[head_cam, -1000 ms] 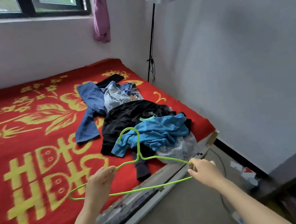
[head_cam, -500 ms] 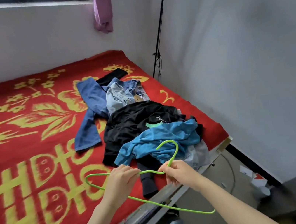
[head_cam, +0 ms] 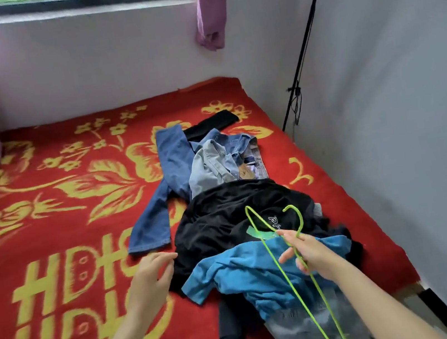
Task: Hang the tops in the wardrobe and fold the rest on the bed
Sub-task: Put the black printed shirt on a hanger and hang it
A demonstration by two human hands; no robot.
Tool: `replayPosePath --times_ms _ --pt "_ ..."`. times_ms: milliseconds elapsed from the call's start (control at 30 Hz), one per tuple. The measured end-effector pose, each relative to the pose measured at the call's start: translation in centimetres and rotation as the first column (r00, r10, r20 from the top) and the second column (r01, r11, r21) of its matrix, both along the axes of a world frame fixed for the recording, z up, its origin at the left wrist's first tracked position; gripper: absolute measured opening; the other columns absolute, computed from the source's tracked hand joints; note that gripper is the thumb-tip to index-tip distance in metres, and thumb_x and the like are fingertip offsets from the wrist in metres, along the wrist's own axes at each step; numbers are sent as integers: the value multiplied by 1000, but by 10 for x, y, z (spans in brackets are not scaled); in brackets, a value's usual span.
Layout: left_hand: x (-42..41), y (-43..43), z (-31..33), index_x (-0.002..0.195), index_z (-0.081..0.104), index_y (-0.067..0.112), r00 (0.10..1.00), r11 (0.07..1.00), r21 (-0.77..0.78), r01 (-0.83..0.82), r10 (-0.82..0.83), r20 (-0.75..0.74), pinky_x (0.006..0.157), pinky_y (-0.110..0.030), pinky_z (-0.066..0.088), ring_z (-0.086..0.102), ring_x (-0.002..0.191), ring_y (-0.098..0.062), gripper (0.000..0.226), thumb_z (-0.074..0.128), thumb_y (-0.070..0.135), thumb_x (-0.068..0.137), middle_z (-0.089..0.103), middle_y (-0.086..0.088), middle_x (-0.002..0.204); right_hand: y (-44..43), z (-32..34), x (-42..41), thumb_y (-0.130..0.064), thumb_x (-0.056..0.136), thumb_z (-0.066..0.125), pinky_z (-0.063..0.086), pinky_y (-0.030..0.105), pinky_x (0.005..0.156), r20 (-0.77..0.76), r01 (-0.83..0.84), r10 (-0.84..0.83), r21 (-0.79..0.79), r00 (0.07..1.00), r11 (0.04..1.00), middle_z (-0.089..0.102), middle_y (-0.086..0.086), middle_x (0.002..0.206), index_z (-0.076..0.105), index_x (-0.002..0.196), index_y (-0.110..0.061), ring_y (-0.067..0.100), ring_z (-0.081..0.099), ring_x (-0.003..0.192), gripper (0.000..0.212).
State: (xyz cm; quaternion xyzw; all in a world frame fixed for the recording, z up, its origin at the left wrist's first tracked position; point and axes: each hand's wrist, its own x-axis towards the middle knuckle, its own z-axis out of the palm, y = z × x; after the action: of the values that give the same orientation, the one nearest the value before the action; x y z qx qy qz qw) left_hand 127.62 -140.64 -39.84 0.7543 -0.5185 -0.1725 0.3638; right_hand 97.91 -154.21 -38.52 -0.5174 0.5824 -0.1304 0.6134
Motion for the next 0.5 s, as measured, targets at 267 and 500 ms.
replayPosePath --times_ms 267,500 --pt "-27 -68 0 101 71 6 997 989 144 -45 55 -63 76 -16 39 57 94 -17 18 57 2 90 66 -1 94 -136 -34 -58 -12 95 40 15 7 33 -47 386 -388 -44 921 921 53 3 40 47 74 -11 6 25 21 23" --pt "-39 -102 -7 103 70 11 990 968 239 -82 106 -88 74 -11 40 58 94 -11 19 56 7 92 66 6 94 -206 -86 -68 -23 94 37 48 34 60 -375 316 -429 -327 822 891 62 12 77 51 93 -10 27 60 58 19"
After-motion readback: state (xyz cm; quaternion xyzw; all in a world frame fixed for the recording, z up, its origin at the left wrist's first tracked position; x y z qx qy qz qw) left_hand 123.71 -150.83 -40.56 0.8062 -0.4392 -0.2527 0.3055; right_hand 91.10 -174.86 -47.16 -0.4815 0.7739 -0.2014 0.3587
